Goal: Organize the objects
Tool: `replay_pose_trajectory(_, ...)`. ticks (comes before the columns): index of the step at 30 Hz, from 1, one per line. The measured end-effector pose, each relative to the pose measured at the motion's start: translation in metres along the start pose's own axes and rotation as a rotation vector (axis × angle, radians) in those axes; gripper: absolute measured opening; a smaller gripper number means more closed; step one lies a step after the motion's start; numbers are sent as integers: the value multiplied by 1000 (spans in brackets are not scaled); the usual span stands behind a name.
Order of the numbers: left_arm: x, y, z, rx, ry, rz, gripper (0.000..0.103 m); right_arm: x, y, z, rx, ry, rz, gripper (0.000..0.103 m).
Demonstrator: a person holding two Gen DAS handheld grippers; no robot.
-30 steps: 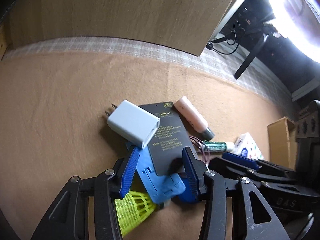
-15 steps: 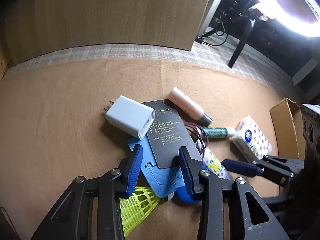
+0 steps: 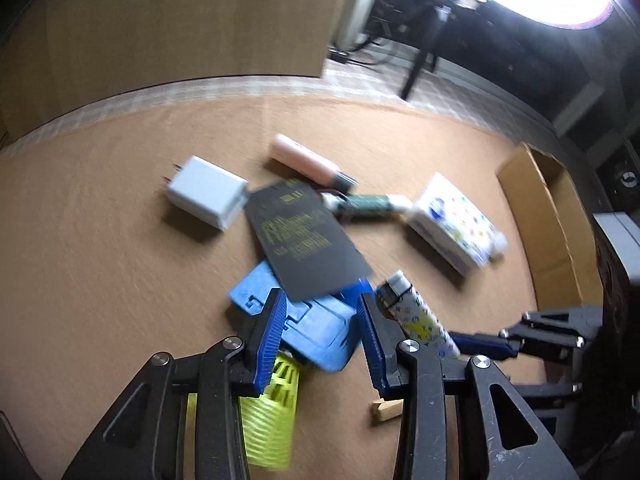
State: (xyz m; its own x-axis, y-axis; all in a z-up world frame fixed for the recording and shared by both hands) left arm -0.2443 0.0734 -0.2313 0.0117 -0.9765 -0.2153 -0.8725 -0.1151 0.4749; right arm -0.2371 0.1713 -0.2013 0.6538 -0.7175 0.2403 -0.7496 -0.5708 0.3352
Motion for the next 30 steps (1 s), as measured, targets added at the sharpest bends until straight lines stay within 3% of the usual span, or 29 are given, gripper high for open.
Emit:
replay_pose_trajectory(6, -17, -21, -12, 14, -33, 26, 39, -10, -19, -11, 5, -28, 9, 17)
replay_pose_trajectory(10, -2, -33, -20, 20, 83, 84, 39, -19, -25, -18, 6, -57, 21, 17)
replay_pose_trajectory(15, 38, -43, -31, 12, 156, 22, 41, -25, -31, -24, 2, -59, 39, 17)
replay_pose_trajectory(18, 51, -33, -42, -20, 193, -3, 41, -6, -13, -17, -19, -57, 49, 18)
replay_pose_trajectory(23, 38, -5, -54, -83, 132, -37, 41, 2, -1, -23, -45, -28, 60, 25)
replay_pose_trajectory(27, 19, 16, -33, -44, 5, -115, 46, 0, -2, -24, -52, -6, 83, 26)
replay_pose_trajectory(30, 11, 28, -6, 0, -14, -131, 50, 4, -8, -24, -52, -4, 87, 26)
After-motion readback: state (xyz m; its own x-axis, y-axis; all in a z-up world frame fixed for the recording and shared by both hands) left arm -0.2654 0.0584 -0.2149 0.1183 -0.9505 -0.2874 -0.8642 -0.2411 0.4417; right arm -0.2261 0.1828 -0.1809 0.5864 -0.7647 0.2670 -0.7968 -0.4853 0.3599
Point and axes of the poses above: each gripper's, at about its wrist camera, not at the fingertips, and z roughly the way its jaws point, x to its left, y to its top, the point moved 10 cm from there along z, roughly the way its jaws point, and after that the axes turned 5 degrees about -x, right-handed, at the moved point
